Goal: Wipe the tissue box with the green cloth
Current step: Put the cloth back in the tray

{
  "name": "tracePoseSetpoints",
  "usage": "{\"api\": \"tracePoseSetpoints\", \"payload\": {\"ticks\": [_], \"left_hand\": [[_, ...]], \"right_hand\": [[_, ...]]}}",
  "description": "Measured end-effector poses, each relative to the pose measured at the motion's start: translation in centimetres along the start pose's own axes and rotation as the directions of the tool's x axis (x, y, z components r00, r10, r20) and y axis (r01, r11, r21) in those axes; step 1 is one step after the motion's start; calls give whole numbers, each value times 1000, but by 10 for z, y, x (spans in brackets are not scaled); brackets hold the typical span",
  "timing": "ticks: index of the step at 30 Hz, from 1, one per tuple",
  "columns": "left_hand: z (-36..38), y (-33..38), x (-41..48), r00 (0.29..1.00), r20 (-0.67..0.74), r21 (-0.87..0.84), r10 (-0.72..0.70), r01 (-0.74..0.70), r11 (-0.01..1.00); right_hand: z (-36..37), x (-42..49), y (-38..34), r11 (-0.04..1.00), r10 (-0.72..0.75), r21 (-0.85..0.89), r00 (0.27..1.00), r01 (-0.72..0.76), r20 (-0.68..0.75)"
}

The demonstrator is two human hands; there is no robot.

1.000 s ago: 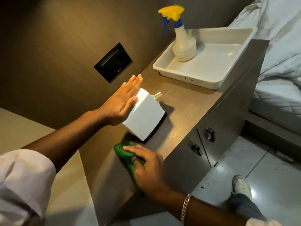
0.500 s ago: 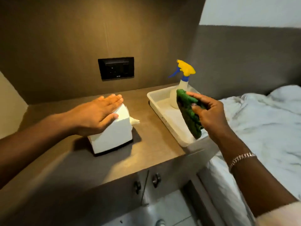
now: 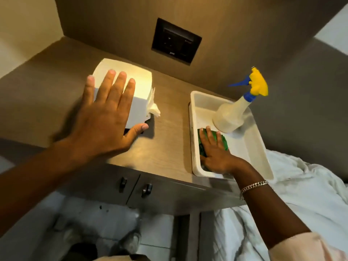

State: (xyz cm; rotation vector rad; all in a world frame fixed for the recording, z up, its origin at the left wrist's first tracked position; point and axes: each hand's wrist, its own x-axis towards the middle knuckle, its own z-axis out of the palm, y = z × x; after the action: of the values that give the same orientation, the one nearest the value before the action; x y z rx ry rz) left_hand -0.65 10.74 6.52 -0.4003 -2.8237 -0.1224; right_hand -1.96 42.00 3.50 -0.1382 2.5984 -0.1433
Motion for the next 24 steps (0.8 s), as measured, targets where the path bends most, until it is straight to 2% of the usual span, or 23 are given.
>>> {"api": "tracePoseSetpoints", "payload": {"ticks": [2, 4, 6, 7, 9, 11, 13, 15, 17, 20, 22, 24], "left_hand": [[13, 10, -6, 996, -62, -59, -57, 54, 997], [22, 20, -13, 983, -117, -200, -142, 117, 973], [26, 34, -26, 961, -156, -411, -228, 147, 900], [28, 40, -32, 950, -168, -537, -264, 136, 833], [31, 55, -42, 916, -185, -768, -357, 91, 633], [28, 68, -43, 861, -149, -901, -487, 85, 426], [20, 81, -37, 785, -52, -963, -618, 124, 239], [11, 91, -26, 698, 36, -985, -715, 145, 91], [6, 94, -16, 665, 100, -991, -740, 137, -10], [5, 89, -13, 700, 161, -987, -696, 124, -104], [6, 85, -15, 730, 171, -984, -662, 89, -155], [11, 79, -18, 737, 193, -976, -648, 77, -203]], "right_hand": [[2, 0, -4, 1000, -4, -25, 1000, 5, 27], [-2, -2, -6, 1000, 2, 0, 998, -2, 67], [-14, -8, 0, 997, -26, 81, 995, 18, 99], [-23, -10, 3, 984, -58, 170, 996, 47, 64], [-46, -15, 0, 896, -108, 410, 979, 172, -174], [-75, -10, -32, 697, -128, 621, 914, 360, -386], [-94, 9, -76, 421, -192, 793, 898, 440, -396], [-102, 32, -117, 231, -223, 893, 914, 387, -338], [-103, 50, -143, 172, -241, 928, 928, 330, -285], [-93, 65, -155, 157, -266, 951, 938, 268, -221], [-89, 70, -155, 116, -254, 957, 939, 266, -230], [-85, 70, -151, 138, -194, 937, 936, 321, -293]]}}
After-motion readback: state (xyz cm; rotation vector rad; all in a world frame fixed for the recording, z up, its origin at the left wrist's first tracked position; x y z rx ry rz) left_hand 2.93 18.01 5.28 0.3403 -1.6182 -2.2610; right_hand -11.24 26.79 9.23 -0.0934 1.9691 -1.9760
